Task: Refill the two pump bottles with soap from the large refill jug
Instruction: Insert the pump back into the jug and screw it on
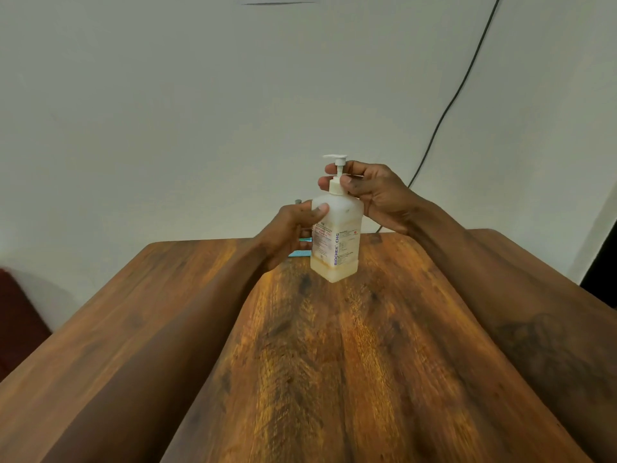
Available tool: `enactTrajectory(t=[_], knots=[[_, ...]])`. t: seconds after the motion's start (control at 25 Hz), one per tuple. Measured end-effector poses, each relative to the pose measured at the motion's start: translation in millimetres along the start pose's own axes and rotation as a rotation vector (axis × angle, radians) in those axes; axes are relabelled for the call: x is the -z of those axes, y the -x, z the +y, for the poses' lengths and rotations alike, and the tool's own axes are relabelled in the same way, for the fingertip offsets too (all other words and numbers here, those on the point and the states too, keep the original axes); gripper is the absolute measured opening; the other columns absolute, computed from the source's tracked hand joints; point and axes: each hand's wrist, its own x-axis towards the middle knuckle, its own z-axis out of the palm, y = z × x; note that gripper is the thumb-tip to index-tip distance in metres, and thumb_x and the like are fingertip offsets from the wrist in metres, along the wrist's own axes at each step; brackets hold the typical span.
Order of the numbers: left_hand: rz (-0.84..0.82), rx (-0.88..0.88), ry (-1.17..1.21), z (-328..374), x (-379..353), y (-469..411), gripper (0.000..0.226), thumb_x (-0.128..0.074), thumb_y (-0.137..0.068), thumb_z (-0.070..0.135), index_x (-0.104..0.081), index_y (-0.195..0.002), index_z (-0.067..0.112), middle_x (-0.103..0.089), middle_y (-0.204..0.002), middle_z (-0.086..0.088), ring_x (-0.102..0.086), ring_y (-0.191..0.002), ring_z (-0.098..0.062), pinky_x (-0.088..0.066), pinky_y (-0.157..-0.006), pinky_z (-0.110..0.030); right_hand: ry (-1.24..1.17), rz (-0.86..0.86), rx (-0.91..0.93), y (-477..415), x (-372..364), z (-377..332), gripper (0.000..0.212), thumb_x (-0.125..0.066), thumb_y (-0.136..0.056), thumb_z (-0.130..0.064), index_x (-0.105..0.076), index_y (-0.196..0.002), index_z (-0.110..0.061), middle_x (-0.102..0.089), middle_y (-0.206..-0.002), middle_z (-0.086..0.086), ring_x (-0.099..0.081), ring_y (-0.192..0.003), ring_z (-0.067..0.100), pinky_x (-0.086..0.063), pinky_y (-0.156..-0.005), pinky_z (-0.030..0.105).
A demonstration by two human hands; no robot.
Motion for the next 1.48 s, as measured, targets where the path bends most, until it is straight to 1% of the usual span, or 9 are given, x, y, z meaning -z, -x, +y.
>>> enactTrajectory(t=[0.12,0.2,0.36,0.52,0.68,0.84,1.04,1.24,1.48], knots=[[-0.095,-0.034,-0.056,3.8,-0.4,-20.1,0.052,-0.07,-0.088,0.038,-0.06,-0.136,0.022,-0.07,-0.125,-0.007,-0.066,-0.116,-0.031,-0.058,-0.093,-0.046,-0.041,-0.061,-0.007,-3.7,20.0,0.2,0.03,-0.044,-0.106,-0.003,-0.06,-0.132,-0.004,-0.064,-0.135,0.022,-0.06,-0.132,0.031,-0.051,-0.109,0.042],[-0.038,-0.035,-0.078,6.8,-7.5,-36.7,0.045,-0.075,-0.089,0.028,-0.064,-0.132,0.019,-0.073,-0.12,-0.005,-0.07,-0.111,-0.028,-0.061,-0.083,-0.038,0.06,-0.018,0.007,-8.4,35.8,-0.8,0.03,-0.046,-0.107,-0.009,-0.062,-0.132,-0.008,-0.067,-0.135,0.015,-0.061,-0.131,0.028,-0.052,-0.108,0.042],[0.186,-0.017,-0.096,1.6,-29.9,-83.2,0.05,-0.086,-0.079,0.024,-0.066,-0.125,0.018,-0.076,-0.111,0.0,-0.075,-0.099,-0.023,-0.064,-0.072,-0.033,0.493,0.292,0.082,-21.4,67.6,6.6,0.031,-0.07,-0.096,-0.033,-0.073,-0.123,-0.017,-0.075,-0.118,-0.001,-0.071,-0.111,0.017,-0.06,-0.096,0.042],[0.156,-0.014,-0.115,-13.8,-44.7,-141.0,0.055,-0.083,-0.082,0.021,-0.06,-0.132,0.02,-0.071,-0.116,0.003,-0.073,-0.097,-0.018,-0.064,-0.071,-0.03,0.659,0.502,0.123,-42.6,112.3,28.7,0.029,-0.079,-0.088,-0.033,-0.078,-0.113,-0.019,-0.077,-0.112,-0.006,-0.073,-0.097,0.008,-0.062,-0.088,0.036],[0.119,-0.008,-0.157,-32.1,-54.4,-209.9,0.055,-0.078,-0.086,0.036,-0.062,-0.137,0.025,-0.068,-0.128,-0.001,-0.069,-0.106,-0.021,-0.064,-0.08,-0.04,0.68,0.378,0.018,-69.6,173.5,53.3,0.024,-0.071,-0.096,-0.026,-0.075,-0.119,-0.019,-0.075,-0.118,-0.004,-0.072,-0.104,0.013,-0.061,-0.092,0.04],[0.16,-0.086,-0.37,-50.2,-68.5,-272.6,0.059,-0.083,-0.073,0.052,-0.073,-0.125,0.026,-0.076,-0.116,0.004,-0.074,-0.098,-0.018,-0.064,-0.079,-0.037,0.736,0.432,0.018,-96.6,218.4,75.9,0.022,-0.082,-0.086,-0.027,-0.079,-0.107,-0.019,-0.077,-0.094,-0.011,-0.073,-0.085,0.005,-0.061,-0.078,0.031],[0.121,-0.089,-0.508,-69.1,-82.3,-331.3,0.044,-0.085,-0.078,0.041,-0.077,-0.118,0.024,-0.078,-0.11,0.004,-0.075,-0.091,-0.01,-0.063,-0.082,-0.033,0.728,0.549,-0.063,-120.5,267.3,104.5,0.031,-0.088,-0.079,-0.028,-0.081,-0.106,-0.016,-0.079,-0.097,-0.004,-0.074,-0.085,0.01,-0.061,-0.076,0.027],[0.114,-0.028,-0.543,-85.6,-99.2,-370.0,0.045,-0.085,-0.079,0.039,-0.076,-0.12,0.022,-0.076,-0.116,0.001,-0.074,-0.095,-0.013,-0.059,-0.079,-0.022,0.746,0.527,-0.143,-134.8,303.2,121.7,0.033,-0.088,-0.079,-0.027,-0.079,-0.109,-0.014,-0.076,-0.1,-0.004,-0.069,-0.082,0.003,-0.054,-0.073,0.016],[0.089,0.031,-0.566,-99.6,-109.7,-401.7,0.047,-0.084,-0.08,0.039,-0.075,-0.122,0.019,-0.075,-0.118,0.0,-0.073,-0.099,-0.015,-0.055,-0.08,-0.017,0.758,0.542,-0.139,-145.3,331.0,139.3,0.034,-0.087,-0.08,-0.026,-0.079,-0.109,-0.011,-0.078,-0.105,0.004,-0.07,-0.083,0.011,-0.052,-0.072,0.012]])
